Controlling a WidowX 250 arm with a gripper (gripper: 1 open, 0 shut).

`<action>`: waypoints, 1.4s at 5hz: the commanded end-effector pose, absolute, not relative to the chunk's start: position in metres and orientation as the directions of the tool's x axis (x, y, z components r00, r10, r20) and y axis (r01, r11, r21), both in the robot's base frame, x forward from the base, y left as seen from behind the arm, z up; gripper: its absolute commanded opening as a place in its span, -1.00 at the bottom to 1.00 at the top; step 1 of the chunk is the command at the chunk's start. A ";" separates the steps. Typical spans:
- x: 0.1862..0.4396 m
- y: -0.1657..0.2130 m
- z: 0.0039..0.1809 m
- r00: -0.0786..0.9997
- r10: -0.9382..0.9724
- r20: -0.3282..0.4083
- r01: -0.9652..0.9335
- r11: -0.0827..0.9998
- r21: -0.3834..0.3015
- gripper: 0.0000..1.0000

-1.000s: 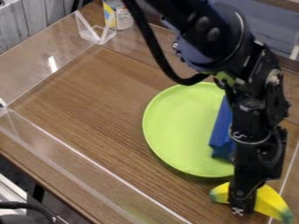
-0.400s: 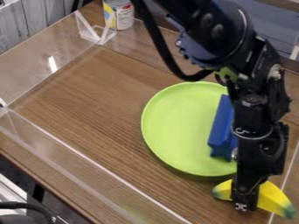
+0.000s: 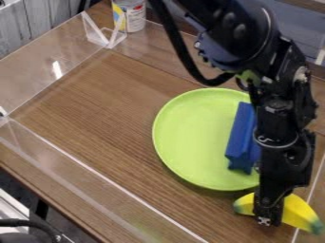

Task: Put the banana in the green plate

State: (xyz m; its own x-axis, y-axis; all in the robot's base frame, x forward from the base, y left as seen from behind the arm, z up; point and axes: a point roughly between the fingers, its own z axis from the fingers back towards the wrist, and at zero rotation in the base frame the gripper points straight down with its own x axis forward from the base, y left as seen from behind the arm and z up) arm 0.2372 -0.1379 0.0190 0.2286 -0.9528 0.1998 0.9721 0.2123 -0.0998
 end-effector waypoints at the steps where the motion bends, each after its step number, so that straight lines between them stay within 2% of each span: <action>1: 0.242 -0.136 0.022 0.239 -0.948 0.208 0.970 0.224 -0.093 -1.00; 7: 0.251 -0.137 0.021 0.247 -0.947 0.204 0.967 0.226 -0.119 -1.00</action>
State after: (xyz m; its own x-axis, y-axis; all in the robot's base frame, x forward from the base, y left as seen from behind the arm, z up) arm 0.2487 -0.1401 0.0194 0.2413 -0.9496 0.2001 0.9672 0.2186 -0.1291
